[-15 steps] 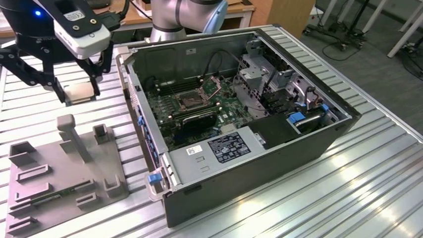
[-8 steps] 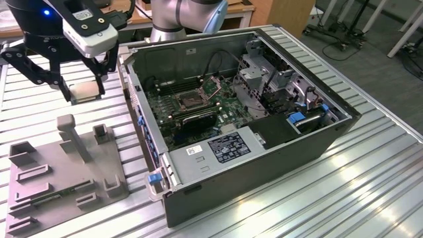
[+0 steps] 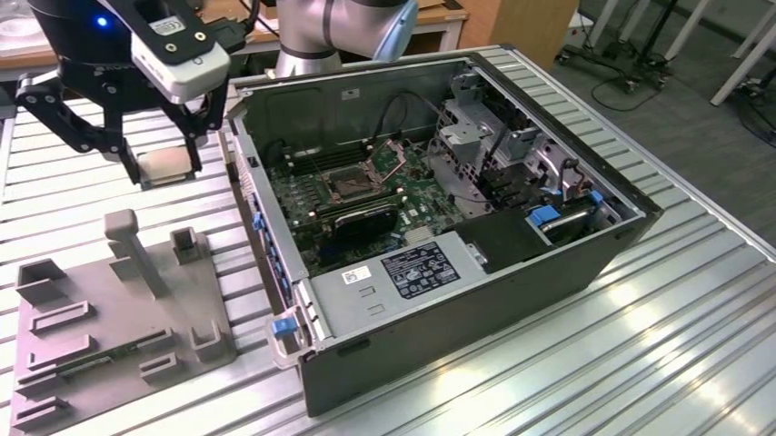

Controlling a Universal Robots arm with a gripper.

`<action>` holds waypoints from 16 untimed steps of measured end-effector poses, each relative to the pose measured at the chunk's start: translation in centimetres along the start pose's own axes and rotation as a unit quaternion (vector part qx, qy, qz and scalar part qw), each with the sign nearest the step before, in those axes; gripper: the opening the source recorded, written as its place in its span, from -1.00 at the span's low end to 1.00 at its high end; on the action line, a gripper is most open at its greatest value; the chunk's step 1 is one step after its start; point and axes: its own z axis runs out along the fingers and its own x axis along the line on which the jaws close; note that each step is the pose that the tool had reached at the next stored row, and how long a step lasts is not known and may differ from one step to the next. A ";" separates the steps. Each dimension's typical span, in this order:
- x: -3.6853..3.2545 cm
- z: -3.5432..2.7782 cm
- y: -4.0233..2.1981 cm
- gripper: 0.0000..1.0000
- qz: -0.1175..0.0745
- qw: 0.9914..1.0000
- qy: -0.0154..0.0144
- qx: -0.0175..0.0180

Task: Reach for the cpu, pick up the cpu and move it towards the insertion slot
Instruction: 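Pick up the cpu and move it towards the insertion slot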

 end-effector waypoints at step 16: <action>-1.48 0.00 0.01 0.09 0.000 1.000 0.000 0.000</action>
